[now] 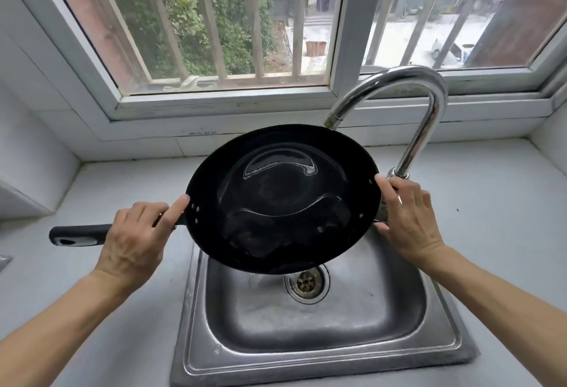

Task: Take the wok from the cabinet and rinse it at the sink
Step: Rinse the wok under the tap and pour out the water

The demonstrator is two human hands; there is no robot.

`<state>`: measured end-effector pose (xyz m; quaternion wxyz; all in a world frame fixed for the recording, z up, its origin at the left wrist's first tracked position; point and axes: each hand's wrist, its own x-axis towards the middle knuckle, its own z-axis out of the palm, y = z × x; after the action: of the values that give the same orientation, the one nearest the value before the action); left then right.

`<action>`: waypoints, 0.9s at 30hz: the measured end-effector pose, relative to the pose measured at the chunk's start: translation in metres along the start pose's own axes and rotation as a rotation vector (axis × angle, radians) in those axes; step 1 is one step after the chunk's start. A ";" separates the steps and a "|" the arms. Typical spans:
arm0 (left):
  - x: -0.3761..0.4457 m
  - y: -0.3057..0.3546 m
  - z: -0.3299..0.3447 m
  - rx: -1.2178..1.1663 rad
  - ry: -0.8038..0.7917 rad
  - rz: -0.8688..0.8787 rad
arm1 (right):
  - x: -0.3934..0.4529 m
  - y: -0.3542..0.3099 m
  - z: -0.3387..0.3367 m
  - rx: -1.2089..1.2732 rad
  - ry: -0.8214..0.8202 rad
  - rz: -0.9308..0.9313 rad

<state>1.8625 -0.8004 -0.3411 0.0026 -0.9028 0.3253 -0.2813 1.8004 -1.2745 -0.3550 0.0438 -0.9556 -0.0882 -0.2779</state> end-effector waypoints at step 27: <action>-0.012 0.011 -0.017 -0.007 0.048 -0.001 | 0.003 0.002 -0.019 0.016 -0.043 -0.049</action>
<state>1.8396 -0.7991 -0.3356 -0.0084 -0.8959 0.3260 -0.3017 1.7930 -1.2782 -0.3381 0.0427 -0.9585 -0.1148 -0.2576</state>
